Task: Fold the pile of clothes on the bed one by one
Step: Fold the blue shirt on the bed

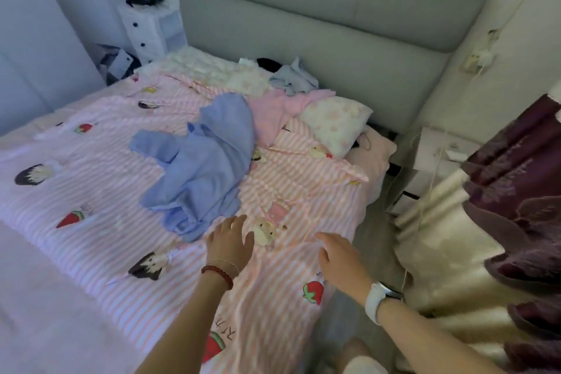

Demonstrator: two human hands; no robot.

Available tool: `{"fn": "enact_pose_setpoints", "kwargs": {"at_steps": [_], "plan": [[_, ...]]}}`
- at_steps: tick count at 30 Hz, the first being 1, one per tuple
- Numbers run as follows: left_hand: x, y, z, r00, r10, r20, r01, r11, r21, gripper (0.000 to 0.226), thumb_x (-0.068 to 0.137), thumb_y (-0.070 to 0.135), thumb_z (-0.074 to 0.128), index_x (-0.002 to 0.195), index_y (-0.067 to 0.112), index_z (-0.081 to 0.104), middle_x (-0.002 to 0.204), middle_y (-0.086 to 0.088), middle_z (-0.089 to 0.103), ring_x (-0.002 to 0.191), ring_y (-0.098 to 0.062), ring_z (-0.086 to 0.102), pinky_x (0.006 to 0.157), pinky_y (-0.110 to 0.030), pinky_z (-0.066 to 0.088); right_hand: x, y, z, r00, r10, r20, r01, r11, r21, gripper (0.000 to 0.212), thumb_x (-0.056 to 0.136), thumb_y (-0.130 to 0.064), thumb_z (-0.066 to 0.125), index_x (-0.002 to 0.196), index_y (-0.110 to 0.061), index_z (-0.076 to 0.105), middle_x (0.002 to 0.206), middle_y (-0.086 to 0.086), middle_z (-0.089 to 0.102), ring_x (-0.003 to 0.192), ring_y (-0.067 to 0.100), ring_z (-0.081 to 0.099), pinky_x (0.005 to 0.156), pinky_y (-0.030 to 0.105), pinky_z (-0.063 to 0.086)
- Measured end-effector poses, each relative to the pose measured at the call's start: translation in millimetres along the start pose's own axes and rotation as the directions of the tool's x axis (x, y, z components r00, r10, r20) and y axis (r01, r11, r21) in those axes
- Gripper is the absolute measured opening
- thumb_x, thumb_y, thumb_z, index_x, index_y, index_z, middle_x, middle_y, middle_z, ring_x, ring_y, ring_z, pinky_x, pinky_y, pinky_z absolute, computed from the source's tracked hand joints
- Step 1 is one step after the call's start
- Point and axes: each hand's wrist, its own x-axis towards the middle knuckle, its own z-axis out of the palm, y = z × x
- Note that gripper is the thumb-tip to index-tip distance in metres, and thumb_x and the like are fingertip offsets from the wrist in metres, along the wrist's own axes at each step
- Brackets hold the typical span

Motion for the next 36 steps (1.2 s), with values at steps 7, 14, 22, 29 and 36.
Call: {"fn": "enact_pose_setpoints", "kwargs": {"at_steps": [7, 14, 22, 29, 36], "plan": [[115.7, -36.9, 20.3, 0.965, -0.261, 0.016, 0.262, 0.965, -0.025, 0.052, 0.092, 0.033, 0.05, 0.14, 0.017, 0.038, 0.143, -0.008, 0.039, 0.127, -0.029, 0.041, 0.1, -0.04, 0.039, 169.9, 5.0, -15.4, 0.951, -0.213, 0.223, 0.225, 0.974, -0.033, 0.044, 0.1, -0.021, 0.029, 0.143, -0.024, 0.03, 0.144, -0.004, 0.038, 0.131, 0.017, 0.034, 0.108, 0.03, 0.03], [228.5, -47.3, 80.4, 0.848, -0.513, 0.133, 0.499, 0.857, 0.126, 0.059, 0.095, 0.038, 0.042, 0.147, 0.024, 0.017, 0.156, -0.003, 0.011, 0.139, -0.026, 0.02, 0.105, -0.039, 0.034, 335.2, 36.8, 1.1, 0.82, -0.328, 0.47, 0.362, 0.932, 0.02, 0.04, 0.098, -0.019, 0.033, 0.137, -0.019, 0.038, 0.138, -0.001, 0.041, 0.128, 0.016, 0.037, 0.103, 0.026, 0.033], [312.9, -74.3, 125.2, 0.761, -0.642, -0.093, 0.648, 0.757, 0.077, 0.037, 0.083, 0.029, 0.066, 0.117, 0.016, 0.061, 0.135, -0.016, 0.048, 0.127, -0.034, 0.041, 0.093, -0.042, 0.039, 450.3, 47.2, 20.9, 0.7, -0.478, 0.53, 0.516, 0.852, 0.087, 0.042, 0.097, -0.013, 0.038, 0.139, -0.017, 0.037, 0.141, -0.003, 0.037, 0.132, 0.013, 0.032, 0.107, 0.023, 0.029], [263.5, -21.2, 91.0, 0.652, -0.734, -0.191, 0.467, 0.586, -0.662, 0.054, 0.078, 0.048, 0.033, 0.085, 0.001, 0.059, 0.069, -0.017, 0.057, 0.069, -0.025, 0.053, 0.061, -0.031, 0.032, 480.2, 8.4, 33.4, 0.445, -0.789, 0.425, 0.877, 0.481, -0.025, 0.065, 0.09, -0.028, 0.053, 0.145, -0.023, 0.02, 0.153, 0.012, 0.016, 0.138, 0.029, 0.017, 0.11, 0.046, 0.024], [180.4, 47.6, 86.4, 0.741, -0.663, -0.107, 0.262, 0.433, -0.862, 0.037, 0.078, 0.053, 0.042, 0.06, 0.021, 0.034, 0.054, 0.011, 0.033, 0.052, 0.001, 0.03, 0.052, -0.015, 0.026, 446.1, 9.0, 32.6, 0.264, -0.888, 0.378, 0.965, 0.243, -0.102, 0.065, 0.085, -0.041, 0.048, 0.142, -0.029, 0.021, 0.148, 0.011, 0.016, 0.136, 0.029, 0.017, 0.103, 0.063, 0.03]]}}
